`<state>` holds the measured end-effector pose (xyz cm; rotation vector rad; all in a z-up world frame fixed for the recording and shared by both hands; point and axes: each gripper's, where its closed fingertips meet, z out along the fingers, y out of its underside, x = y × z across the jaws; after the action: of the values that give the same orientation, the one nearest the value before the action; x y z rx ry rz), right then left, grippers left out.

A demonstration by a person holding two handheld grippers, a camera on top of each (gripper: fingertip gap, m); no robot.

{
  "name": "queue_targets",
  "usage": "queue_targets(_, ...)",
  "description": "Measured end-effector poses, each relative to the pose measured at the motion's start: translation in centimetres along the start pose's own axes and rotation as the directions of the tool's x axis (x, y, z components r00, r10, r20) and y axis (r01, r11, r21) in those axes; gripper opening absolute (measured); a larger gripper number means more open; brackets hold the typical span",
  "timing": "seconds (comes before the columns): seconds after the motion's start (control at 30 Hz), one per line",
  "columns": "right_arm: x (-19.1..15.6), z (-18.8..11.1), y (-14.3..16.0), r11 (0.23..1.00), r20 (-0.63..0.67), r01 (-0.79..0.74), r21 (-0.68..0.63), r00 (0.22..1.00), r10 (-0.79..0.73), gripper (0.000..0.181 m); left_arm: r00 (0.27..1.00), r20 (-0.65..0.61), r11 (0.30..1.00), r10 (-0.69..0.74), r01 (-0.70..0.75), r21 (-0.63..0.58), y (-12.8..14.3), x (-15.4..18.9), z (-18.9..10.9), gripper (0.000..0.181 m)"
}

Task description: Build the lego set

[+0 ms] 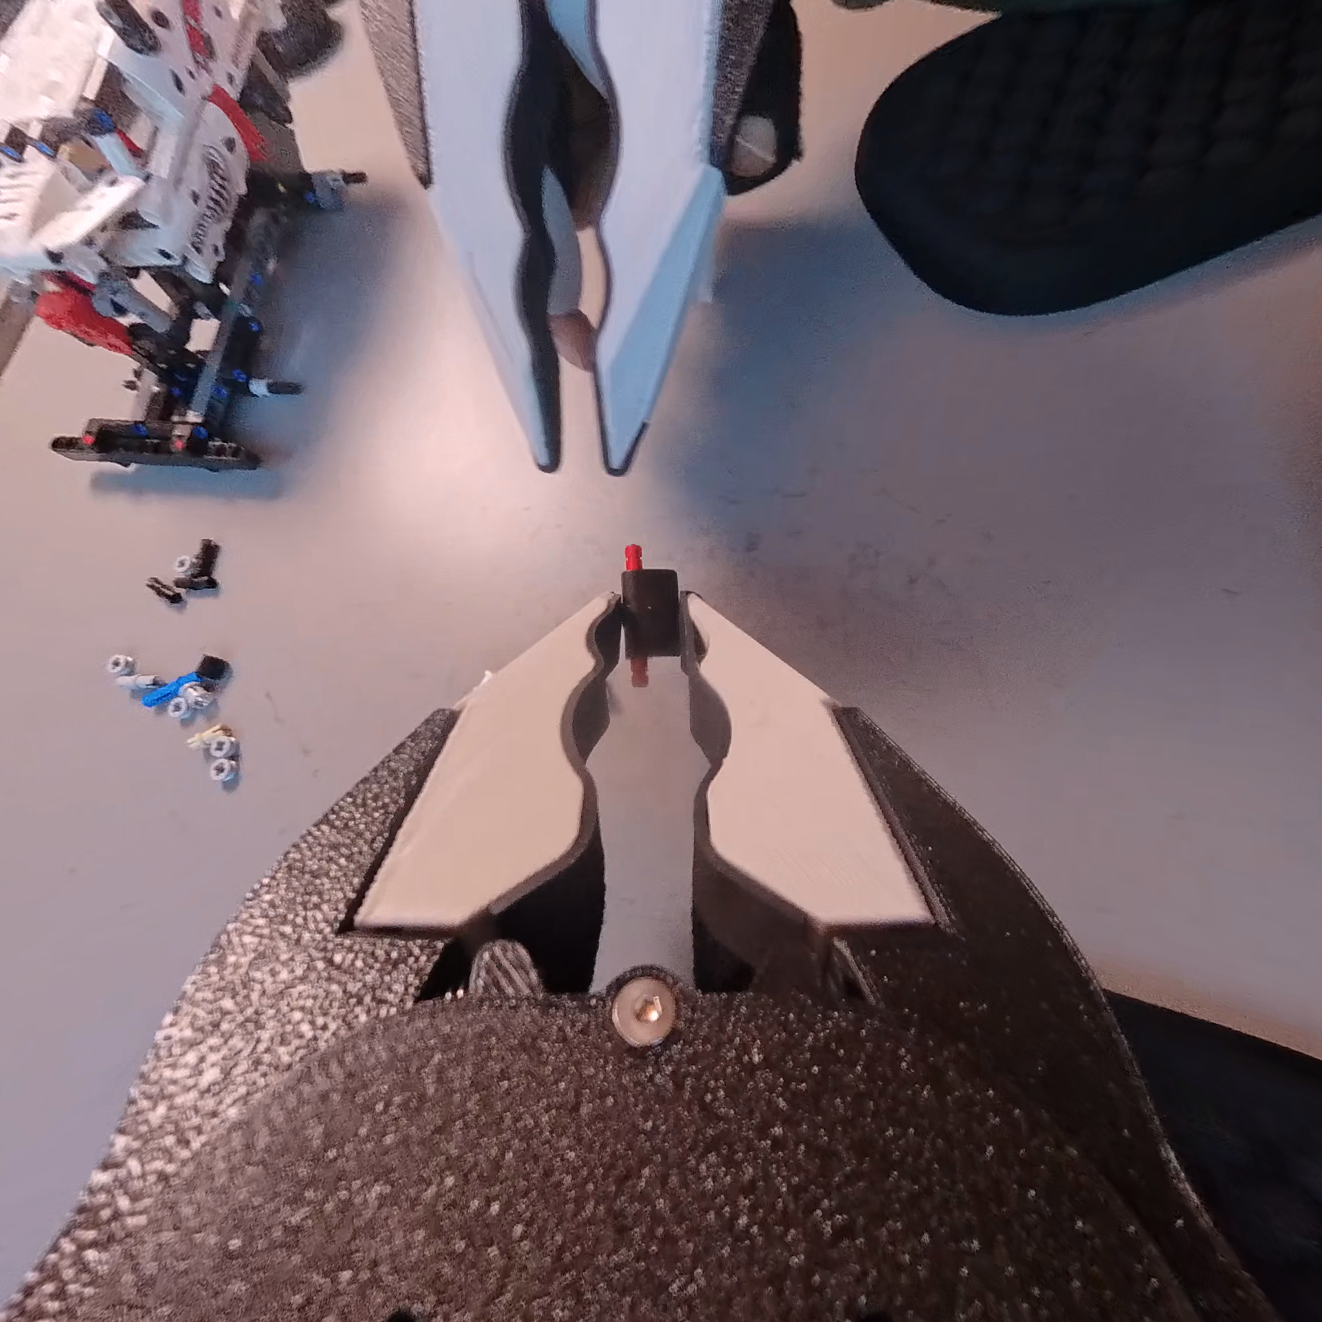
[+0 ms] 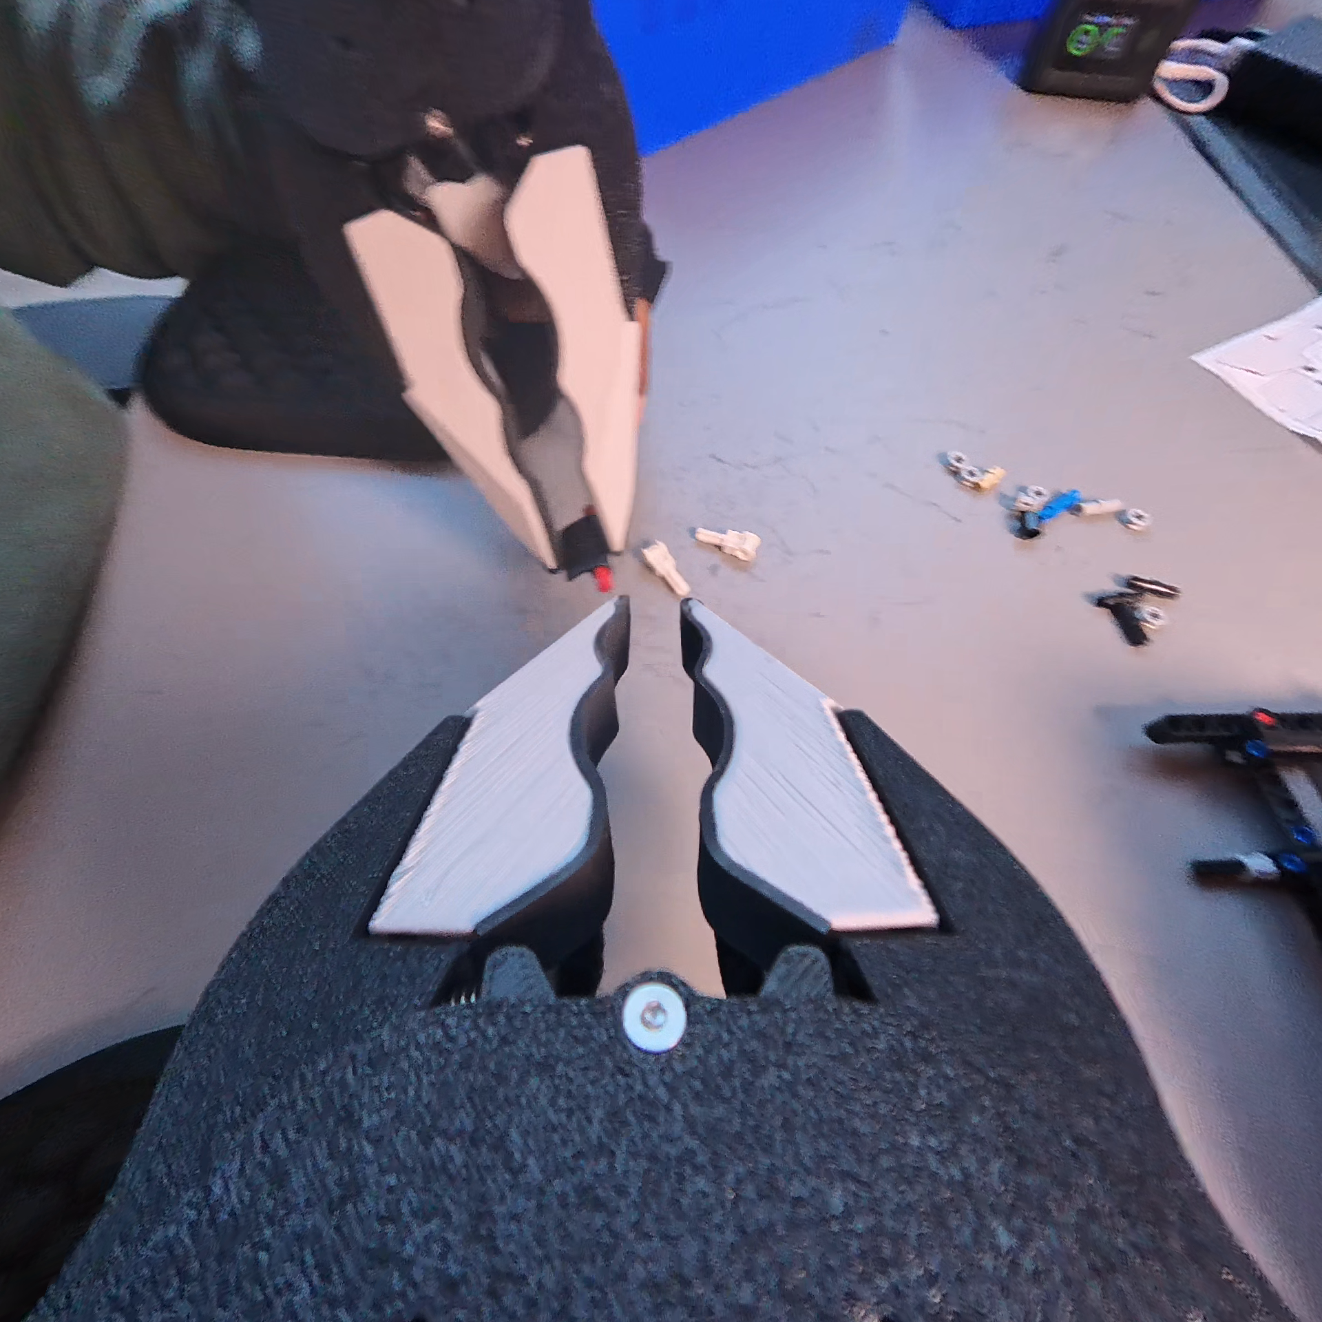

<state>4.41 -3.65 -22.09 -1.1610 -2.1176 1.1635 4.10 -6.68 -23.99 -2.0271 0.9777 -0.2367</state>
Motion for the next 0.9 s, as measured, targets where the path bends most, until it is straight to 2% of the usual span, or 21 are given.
queue_targets(0.1, -1.3, 0.2, -0.9, 0.998, 0.076, -0.037, 0.042, 0.997, 0.034, 0.016, 0.999, 0.047, 0.998, 0.013, -0.015, 0.054, -0.8, -0.7, -0.5, 0.013)
queue_targets(0.2, -1.3, 0.4, -1.1, 0.999, 0.062, -0.015, 0.051, 0.998, 0.011, 0.018, 0.999, 0.050, 0.994, 0.015, -0.020, 0.109, -1.8, -0.6, -0.9, 0.013)
queue_targets(0.33, -1.5, 0.6, -1.5, 0.997, 0.073, -0.037, 0.063, 0.997, 0.032, 0.018, 0.991, 0.124, 0.988, 0.053, -0.070, 0.136, -2.4, -1.2, -1.2, 0.013)
queue_targets(0.47, -1.4, 0.7, -2.4, 0.986, 0.106, -0.134, 0.103, 0.987, 0.123, 0.020, 0.966, 0.209, 0.979, 0.150, -0.175, 0.105, -2.6, -1.3, -1.1, 0.013)
queue_targets(0.5, -1.4, 0.8, -2.3, 0.984, 0.112, -0.148, 0.101, 0.984, 0.137, 0.016, 0.961, 0.221, 0.977, 0.167, -0.192, 0.097, -2.6, -1.3, -1.0, 0.013)
queue_targets(0.53, -1.3, 0.9, -2.1, 0.985, 0.102, -0.145, 0.093, 0.985, 0.136, 0.009, 0.958, 0.225, 0.975, 0.179, -0.204, 0.091, -2.5, -1.2, -0.9, 0.013)
queue_targets(0.6, -1.4, 1.0, -1.9, 0.989, 0.101, -0.123, 0.082, 0.988, 0.114, 0.009, 0.954, 0.229, 0.972, 0.195, -0.219, 0.087, -2.4, -1.0, -0.7, 0.013)
queue_targets(0.83, -1.9, -0.2, -2.9, 0.986, 0.110, -0.050, 0.161, 0.993, 0.032, 0.007, 0.977, 0.191, 0.974, 0.091, -0.127, 0.189, -3.0, -1.4, -1.8, 0.023)
queue_targets(0.9, -1.6, -0.3, -3.3, 0.980, 0.108, -0.082, 0.179, 0.992, 0.064, 0.007, 0.969, 0.218, 0.966, 0.115, -0.160, 0.202, -3.3, -1.5, -2.2, 0.023)
